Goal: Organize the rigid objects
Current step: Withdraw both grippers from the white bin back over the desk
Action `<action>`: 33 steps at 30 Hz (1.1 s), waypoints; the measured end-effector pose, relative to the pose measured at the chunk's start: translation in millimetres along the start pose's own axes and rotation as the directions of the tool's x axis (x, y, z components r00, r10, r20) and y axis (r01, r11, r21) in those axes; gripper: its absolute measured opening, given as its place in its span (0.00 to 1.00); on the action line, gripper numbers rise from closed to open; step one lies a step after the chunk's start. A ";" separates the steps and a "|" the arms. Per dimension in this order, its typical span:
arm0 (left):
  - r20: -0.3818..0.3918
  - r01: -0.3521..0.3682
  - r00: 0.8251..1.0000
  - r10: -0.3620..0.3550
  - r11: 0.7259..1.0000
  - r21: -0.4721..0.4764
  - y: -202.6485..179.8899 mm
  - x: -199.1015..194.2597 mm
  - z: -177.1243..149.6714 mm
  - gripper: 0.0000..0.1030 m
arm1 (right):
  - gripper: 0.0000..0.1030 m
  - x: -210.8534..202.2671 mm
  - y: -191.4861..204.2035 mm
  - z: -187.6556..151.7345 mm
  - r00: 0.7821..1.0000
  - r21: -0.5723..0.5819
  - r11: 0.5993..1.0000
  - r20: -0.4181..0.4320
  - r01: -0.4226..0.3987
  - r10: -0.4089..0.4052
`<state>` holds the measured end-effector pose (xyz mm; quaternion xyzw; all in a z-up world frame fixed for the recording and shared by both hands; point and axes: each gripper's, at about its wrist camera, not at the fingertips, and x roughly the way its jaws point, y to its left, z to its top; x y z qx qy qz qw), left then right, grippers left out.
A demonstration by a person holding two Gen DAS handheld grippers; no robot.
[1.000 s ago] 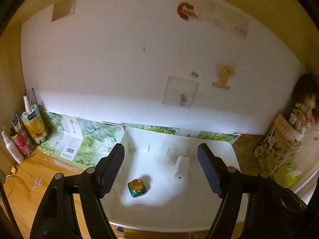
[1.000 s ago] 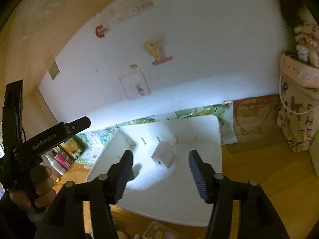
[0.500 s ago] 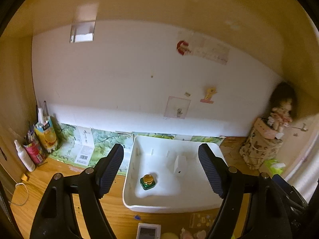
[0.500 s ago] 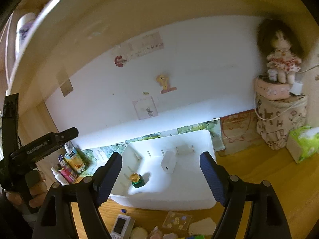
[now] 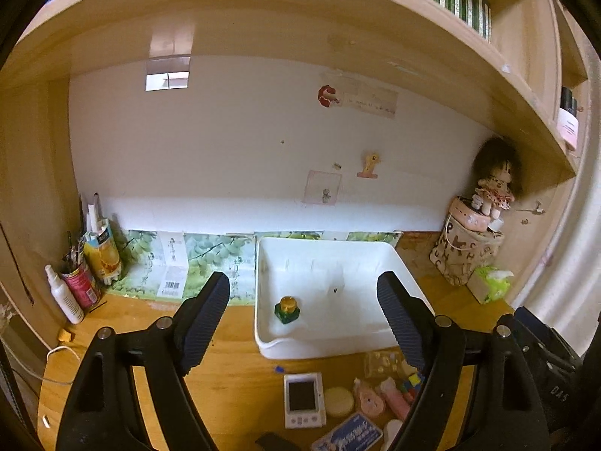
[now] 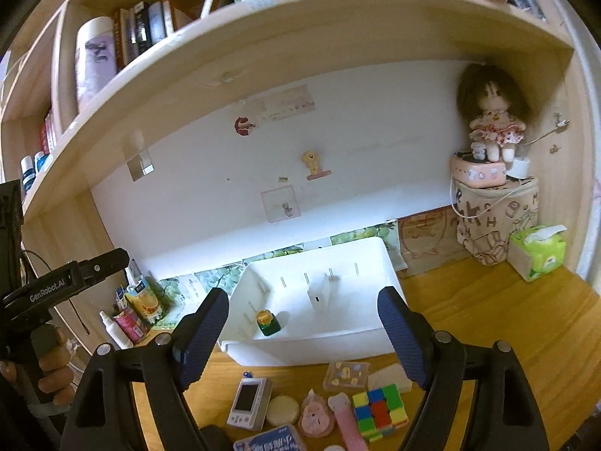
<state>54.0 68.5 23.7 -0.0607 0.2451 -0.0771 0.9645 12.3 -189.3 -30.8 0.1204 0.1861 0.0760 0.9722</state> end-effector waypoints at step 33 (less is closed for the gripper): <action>-0.502 0.157 0.859 -0.098 0.985 0.076 -31.3 27.6 -94.4 0.81 | 0.80 -33.7 37.1 -130.7 0.970 -0.270 0.961 -0.206 0.067 -0.126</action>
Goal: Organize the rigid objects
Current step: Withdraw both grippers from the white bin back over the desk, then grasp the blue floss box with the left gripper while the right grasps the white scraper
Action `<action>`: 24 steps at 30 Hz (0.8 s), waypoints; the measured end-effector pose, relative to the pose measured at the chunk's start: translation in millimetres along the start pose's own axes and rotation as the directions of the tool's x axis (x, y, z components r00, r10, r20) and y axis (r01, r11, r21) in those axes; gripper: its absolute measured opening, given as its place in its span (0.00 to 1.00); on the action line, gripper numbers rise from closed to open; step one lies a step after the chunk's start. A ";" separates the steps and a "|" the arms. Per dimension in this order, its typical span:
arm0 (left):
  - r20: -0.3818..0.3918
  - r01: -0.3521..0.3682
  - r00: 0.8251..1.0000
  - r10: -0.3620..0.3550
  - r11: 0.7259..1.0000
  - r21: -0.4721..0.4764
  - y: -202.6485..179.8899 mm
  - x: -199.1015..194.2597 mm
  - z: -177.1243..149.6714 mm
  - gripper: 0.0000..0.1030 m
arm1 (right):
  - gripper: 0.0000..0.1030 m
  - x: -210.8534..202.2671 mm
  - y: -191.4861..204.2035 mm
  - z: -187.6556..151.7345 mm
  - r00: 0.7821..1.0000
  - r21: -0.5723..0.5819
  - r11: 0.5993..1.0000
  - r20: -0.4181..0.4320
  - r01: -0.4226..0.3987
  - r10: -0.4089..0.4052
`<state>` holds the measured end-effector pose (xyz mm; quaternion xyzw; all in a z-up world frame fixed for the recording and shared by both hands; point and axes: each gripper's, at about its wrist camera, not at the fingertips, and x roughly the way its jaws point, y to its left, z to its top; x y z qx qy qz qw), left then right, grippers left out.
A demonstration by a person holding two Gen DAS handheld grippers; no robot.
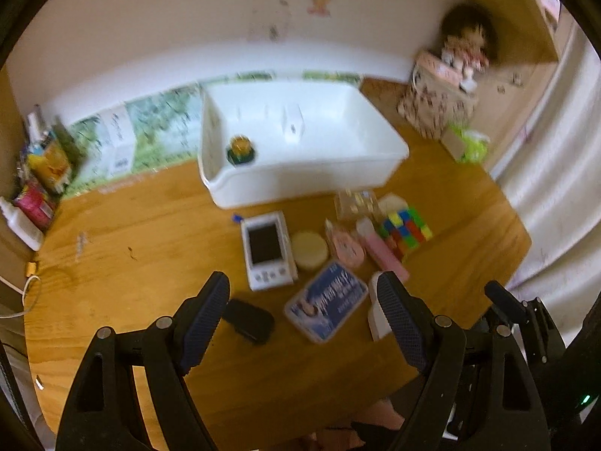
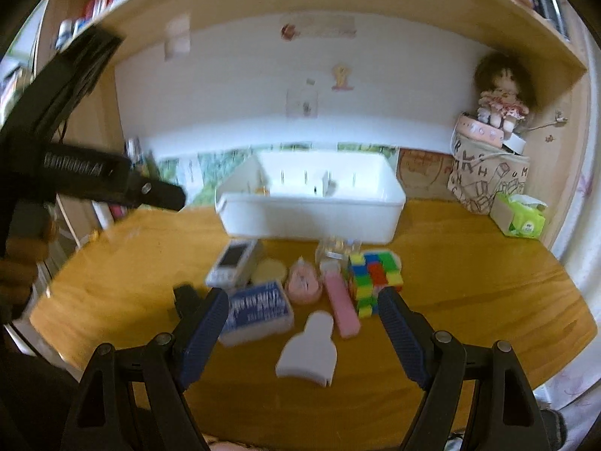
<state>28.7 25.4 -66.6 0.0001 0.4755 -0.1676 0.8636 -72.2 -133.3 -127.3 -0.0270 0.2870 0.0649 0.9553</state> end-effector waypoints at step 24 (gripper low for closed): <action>-0.397 -0.066 0.903 0.167 0.965 0.254 -53.7 118.6 -7.7 0.81 | 0.80 66.3 -0.5 -54.5 0.969 -0.045 0.999 -0.247 0.005 -0.016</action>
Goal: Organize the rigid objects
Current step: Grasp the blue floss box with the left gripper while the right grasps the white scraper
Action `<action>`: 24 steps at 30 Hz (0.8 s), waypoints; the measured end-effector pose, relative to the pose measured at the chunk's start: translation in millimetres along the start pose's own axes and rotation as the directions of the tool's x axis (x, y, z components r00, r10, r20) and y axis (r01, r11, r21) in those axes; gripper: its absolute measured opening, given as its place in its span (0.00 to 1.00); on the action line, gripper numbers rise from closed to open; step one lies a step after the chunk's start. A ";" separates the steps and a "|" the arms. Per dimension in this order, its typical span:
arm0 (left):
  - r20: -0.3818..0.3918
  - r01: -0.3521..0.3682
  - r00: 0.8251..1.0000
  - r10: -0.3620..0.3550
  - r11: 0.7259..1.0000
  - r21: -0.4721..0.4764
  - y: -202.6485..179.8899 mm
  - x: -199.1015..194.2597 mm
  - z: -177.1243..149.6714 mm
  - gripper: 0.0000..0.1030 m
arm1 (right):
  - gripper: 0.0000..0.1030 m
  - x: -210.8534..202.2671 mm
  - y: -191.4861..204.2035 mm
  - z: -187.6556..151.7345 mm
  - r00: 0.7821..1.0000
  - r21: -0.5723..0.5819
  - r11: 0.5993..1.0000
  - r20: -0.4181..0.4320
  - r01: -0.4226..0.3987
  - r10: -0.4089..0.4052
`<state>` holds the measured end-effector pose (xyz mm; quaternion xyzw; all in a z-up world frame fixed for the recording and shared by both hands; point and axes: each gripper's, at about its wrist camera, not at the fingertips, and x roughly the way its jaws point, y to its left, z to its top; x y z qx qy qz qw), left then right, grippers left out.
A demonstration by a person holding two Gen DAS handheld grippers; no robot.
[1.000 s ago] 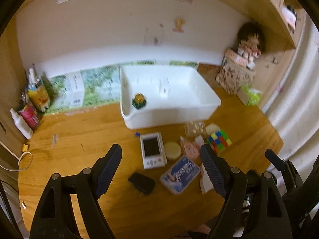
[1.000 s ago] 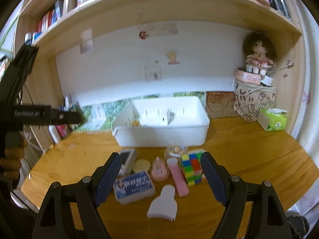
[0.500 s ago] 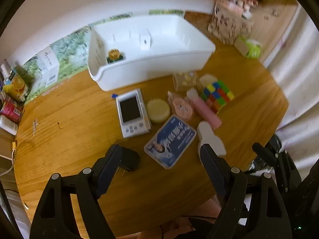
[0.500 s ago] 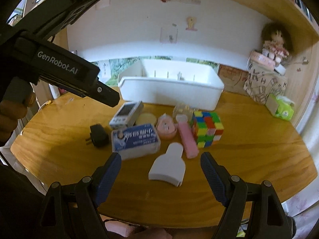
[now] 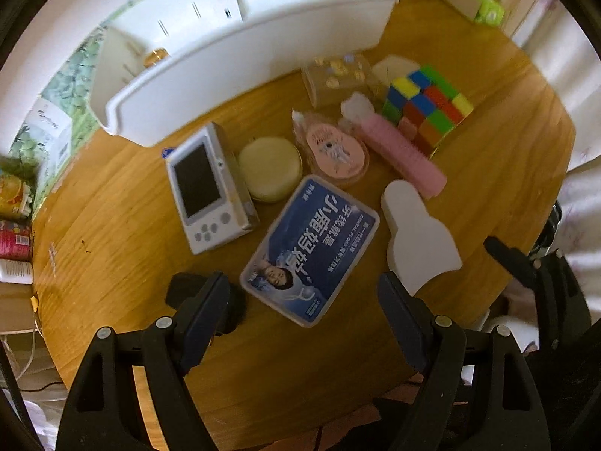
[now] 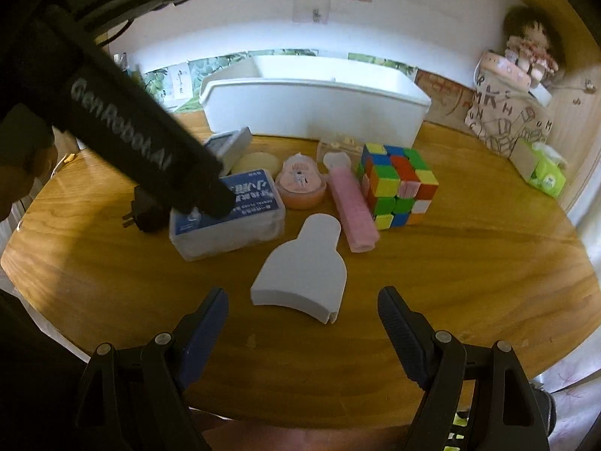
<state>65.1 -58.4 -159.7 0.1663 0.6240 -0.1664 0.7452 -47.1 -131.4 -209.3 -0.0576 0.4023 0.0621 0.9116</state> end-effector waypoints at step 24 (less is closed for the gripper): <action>-0.191 0.029 0.981 -0.037 0.999 -0.046 -5.2 68.8 61.5 0.80 | 0.80 38.9 -13.3 20.0 0.988 -0.014 0.993 -0.103 -0.115 0.113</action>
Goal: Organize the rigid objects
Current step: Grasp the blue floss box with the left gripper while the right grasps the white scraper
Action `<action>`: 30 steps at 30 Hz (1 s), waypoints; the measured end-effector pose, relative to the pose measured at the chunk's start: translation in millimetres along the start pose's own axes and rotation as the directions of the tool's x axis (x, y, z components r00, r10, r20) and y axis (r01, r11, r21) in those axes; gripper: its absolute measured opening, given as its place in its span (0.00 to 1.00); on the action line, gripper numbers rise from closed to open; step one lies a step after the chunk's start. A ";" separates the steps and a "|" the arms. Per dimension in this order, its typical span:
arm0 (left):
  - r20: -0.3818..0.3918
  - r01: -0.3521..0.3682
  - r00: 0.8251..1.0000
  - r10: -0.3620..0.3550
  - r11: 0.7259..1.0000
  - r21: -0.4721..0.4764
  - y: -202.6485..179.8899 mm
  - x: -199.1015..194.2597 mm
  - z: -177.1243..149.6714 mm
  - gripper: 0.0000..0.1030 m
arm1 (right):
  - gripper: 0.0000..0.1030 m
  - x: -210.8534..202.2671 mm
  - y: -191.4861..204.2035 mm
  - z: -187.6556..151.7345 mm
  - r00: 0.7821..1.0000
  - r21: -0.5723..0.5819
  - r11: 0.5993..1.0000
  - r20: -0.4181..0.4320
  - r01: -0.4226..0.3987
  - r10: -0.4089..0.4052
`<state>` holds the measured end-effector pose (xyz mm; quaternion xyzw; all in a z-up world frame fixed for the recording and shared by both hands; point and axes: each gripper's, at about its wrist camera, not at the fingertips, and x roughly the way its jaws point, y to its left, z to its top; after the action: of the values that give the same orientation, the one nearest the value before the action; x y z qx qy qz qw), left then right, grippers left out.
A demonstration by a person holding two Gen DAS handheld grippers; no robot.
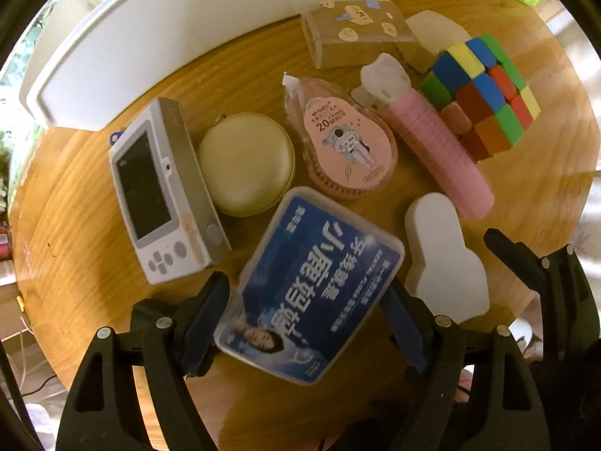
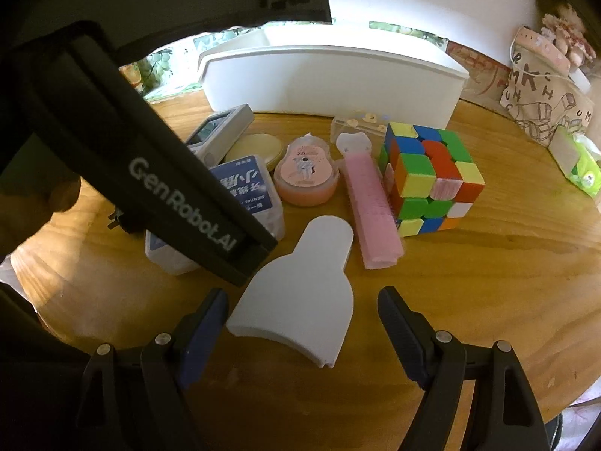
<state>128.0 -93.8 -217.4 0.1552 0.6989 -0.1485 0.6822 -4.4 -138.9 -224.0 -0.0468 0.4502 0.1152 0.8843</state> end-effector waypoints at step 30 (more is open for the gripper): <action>0.084 0.138 0.988 -0.129 0.984 -0.114 16.6 -18.6 -23.6 0.63 | 0.57 10.4 -9.3 15.5 0.993 0.022 0.994 -0.051 -0.107 0.108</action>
<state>113.9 -69.1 -198.2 0.0611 0.6888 -0.1574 0.7050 16.0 -143.4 -223.4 -0.0170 0.4758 0.1570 0.8653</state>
